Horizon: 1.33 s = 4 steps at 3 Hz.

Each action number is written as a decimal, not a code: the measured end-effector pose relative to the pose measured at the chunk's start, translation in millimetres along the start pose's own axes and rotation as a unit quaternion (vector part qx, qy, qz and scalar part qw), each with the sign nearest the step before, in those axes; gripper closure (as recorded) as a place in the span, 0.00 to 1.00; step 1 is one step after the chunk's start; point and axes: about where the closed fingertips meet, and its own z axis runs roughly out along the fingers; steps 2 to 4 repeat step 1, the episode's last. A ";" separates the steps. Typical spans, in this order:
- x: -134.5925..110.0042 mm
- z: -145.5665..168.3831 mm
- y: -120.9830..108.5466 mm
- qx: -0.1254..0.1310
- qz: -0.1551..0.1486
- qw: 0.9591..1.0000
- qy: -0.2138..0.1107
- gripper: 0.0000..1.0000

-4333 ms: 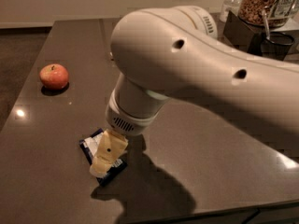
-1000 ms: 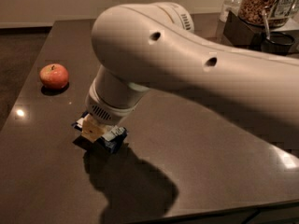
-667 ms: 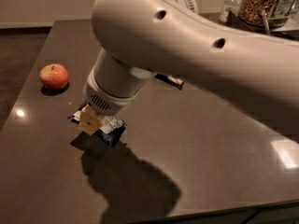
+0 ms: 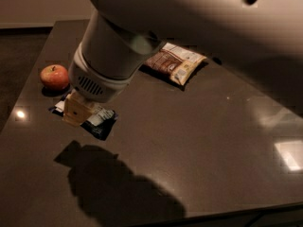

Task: Pick rxbar blueberry

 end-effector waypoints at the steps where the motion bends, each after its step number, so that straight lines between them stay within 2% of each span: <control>1: -2.3 -1.6 2.4 -0.002 -0.002 1.000 -0.003 1.00; 4: -2.3 -1.6 2.4 -0.002 -0.002 1.000 -0.003 1.00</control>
Offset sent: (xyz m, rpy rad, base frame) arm 0.0000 0.0000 0.0000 0.0000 0.0000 0.0000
